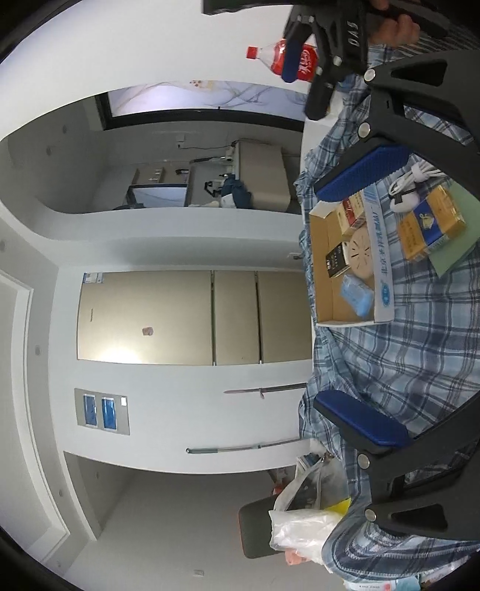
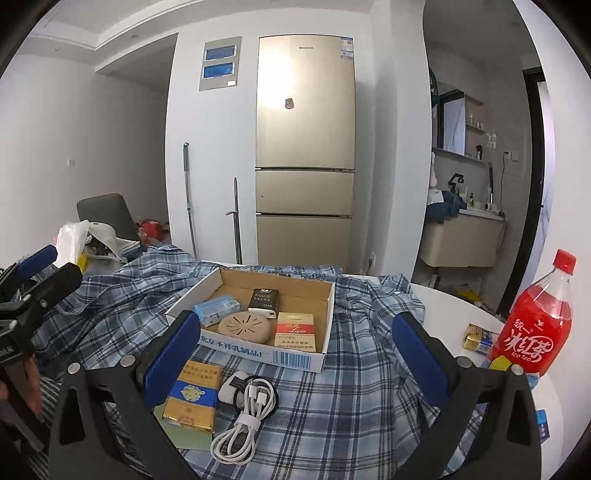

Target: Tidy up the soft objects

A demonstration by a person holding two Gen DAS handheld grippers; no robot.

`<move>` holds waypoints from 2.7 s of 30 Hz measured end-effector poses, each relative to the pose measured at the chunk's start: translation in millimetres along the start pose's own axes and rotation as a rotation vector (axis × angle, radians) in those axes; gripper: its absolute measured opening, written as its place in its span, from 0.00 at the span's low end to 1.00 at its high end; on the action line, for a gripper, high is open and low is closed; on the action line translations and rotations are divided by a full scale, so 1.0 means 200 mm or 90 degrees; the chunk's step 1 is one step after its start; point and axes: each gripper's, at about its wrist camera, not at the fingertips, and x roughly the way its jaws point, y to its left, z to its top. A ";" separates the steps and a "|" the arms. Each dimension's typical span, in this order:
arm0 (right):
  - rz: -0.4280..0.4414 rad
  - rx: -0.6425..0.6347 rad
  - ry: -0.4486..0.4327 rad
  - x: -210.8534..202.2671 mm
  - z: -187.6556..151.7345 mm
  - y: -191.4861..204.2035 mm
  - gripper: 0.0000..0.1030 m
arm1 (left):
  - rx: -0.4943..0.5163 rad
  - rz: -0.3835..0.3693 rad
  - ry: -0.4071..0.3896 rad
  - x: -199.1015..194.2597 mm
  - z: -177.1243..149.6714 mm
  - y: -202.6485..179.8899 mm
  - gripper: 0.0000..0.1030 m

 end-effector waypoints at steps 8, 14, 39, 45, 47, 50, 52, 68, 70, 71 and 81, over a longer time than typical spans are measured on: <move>0.000 0.000 -0.006 -0.03 0.02 0.00 1.00 | 0.016 0.030 0.002 0.01 -0.03 -0.03 1.00; 0.003 0.011 0.006 -0.04 0.03 -0.01 1.00 | 0.044 0.045 0.045 0.05 -0.04 -0.06 1.00; 0.097 0.103 0.356 0.39 -0.19 0.03 0.64 | -0.018 0.032 0.069 0.08 -0.07 0.02 1.00; 0.096 0.099 0.416 0.50 -0.29 0.06 0.54 | -0.023 0.014 0.078 0.09 -0.08 0.02 1.00; 0.093 0.093 0.436 0.53 -0.32 0.07 0.44 | -0.016 0.011 0.090 0.10 -0.08 0.00 1.00; 0.105 0.097 0.459 0.55 -0.36 0.09 0.43 | -0.021 0.011 0.089 0.10 -0.08 0.01 1.00; 0.109 0.093 0.463 0.56 -0.38 0.10 0.43 | -0.028 0.002 0.086 0.09 -0.08 0.02 1.00; 0.097 0.058 0.437 0.51 -0.34 0.11 0.23 | -0.013 0.016 0.094 0.09 -0.09 0.01 1.00; 0.099 0.056 0.435 0.49 -0.33 0.10 0.23 | -0.012 0.018 0.097 0.09 -0.09 0.01 1.00; 0.100 0.050 0.433 0.48 -0.32 0.09 0.23 | -0.012 0.017 0.100 0.10 -0.09 0.01 1.00; 0.062 0.014 0.447 0.44 -0.35 -0.02 0.22 | -0.010 0.018 0.116 0.11 -0.09 0.01 1.00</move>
